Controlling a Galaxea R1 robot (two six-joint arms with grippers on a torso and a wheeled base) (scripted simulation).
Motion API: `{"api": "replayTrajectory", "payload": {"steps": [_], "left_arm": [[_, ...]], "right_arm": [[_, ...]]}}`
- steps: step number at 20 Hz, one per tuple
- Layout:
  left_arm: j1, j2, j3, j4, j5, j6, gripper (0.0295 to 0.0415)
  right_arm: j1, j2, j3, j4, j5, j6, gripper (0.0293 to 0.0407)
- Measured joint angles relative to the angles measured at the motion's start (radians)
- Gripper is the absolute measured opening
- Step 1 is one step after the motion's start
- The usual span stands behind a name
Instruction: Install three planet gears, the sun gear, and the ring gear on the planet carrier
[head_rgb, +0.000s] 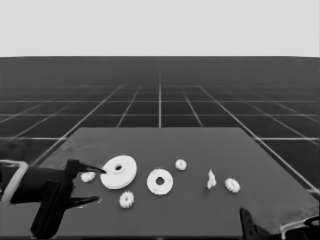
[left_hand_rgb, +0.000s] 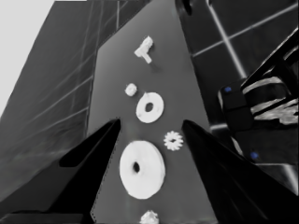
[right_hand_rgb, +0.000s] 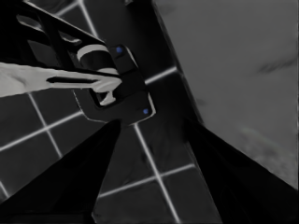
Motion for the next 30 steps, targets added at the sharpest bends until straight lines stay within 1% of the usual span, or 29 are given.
{"api": "replayTrajectory", "payload": {"steps": [1, 2, 3, 4, 5, 6, 7, 8, 9, 10, 11, 13, 14, 15, 16, 17, 19, 23, 25, 26, 30], "left_arm": [[-0.026, 0.001, -0.028, 0.03, -0.02, 0.001, 0.0297], [-0.042, 0.001, -0.046, 0.047, -0.031, 0.002, 0.0314], [-0.051, 0.002, -0.056, 0.058, -0.038, 0.002, 0.0346], [-0.027, 0.229, 0.023, 0.543, 0.43, -0.484, 0.0374], [-0.02, 0.566, 0.006, 0.487, 0.928, -0.984, 0.039], [-0.021, 0.756, -0.144, 0.166, 0.933, -1.48, 0.0403], [-0.005, 0.783, -0.295, -0.029, 0.924, -1.722, 0.0401], [0.012, 0.782, -0.408, -0.139, 0.893, -1.825, 0.0393], [0.024, 0.782, -0.484, -0.202, 0.872, -1.874, 0.0389], [0.032, 0.783, -0.532, -0.239, 0.86, -1.897, 0.0386], [0.037, 0.785, -0.564, -0.261, 0.854, -1.909, 0.0385], [0.042, 0.787, -0.595, -0.281, 0.848, -1.917, 0.0385], [0.227, 0.785, -0.594, -0.061, 0.852, -1.928, 0.0385], [0.382, 0.793, -0.636, 0.068, 0.849, -1.897, 0.0385], [0.463, 0.803, -0.688, 0.136, 0.833, -1.86, 0.0385], [0.505, 0.811, -0.727, 0.171, 0.818, -1.835, 0.0385], [0.538, 0.821, -0.768, 0.2, 0.8, -1.811, 0.0385], [0.549, 0.825, -0.782, 0.208, 0.793, -1.8, 0.0384], [0.55, 0.826, -0.786, 0.211, 0.792, -1.798, 0.0314], [0.55, 0.826, -0.787, 0.212, 0.791, -1.798, 0.0312], [0.553, 0.827, -0.789, 0.213, 0.79, -1.797, 0.0312]], "right_arm": [[0.02, -0.006, -0.023, -0.031, -0.01, 0.001, 0.0308], [0.032, -0.009, -0.037, -0.049, -0.015, 0.002, 0.0337], [0.039, -0.011, -0.045, -0.06, -0.019, 0.003, 0.0368], [0.043, -0.012, -0.05, -0.066, -0.021, 0.003, 0.038], [0.045, -0.013, -0.052, -0.07, -0.022, 0.003, 0.0383], [0.047, -0.013, -0.054, -0.072, -0.023, 0.003, 0.0384], [0.047, -0.013, -0.055, -0.073, -0.023, 0.003, 0.0384], [0.048, -0.014, -0.055, -0.074, -0.023, 0.003, 0.0384], [0.048, -0.014, -0.055, -0.075, -0.023, 0.003, 0.0385], [0.048, -0.014, -0.055, -0.075, -0.023, 0.003, 0.0385], [0.048, -0.014, -0.056, -0.075, -0.023, 0.003, 0.0385], [0.048, -0.014, -0.056, -0.075, -0.023, 0.003, 0.0385], [0.048, -0.014, -0.056, -0.075, -0.023, 0.003, 0.0385], [0.048, -0.014, -0.056, -0.075, -0.023, 0.003, 0.0385], [0.048, -0.014, -0.056, -0.075, -0.023, 0.003, 0.0385], [0.048, -0.014, -0.056, -0.075, -0.023, 0.003, 0.0385], [0.048, -0.014, -0.056, -0.075, -0.023, 0.003, 0.0385], [0.048, -0.014, -0.056, -0.075, -0.023, 0.003, 0.0385], [0.048, -0.014, -0.056, -0.075, -0.023, 0.003, 0.0385], [0.048, -0.014, -0.056, -0.075, -0.023, 0.003, 0.0385], [0.048, -0.014, -0.056, -0.075, -0.023, 0.003, 0.0385]]}}
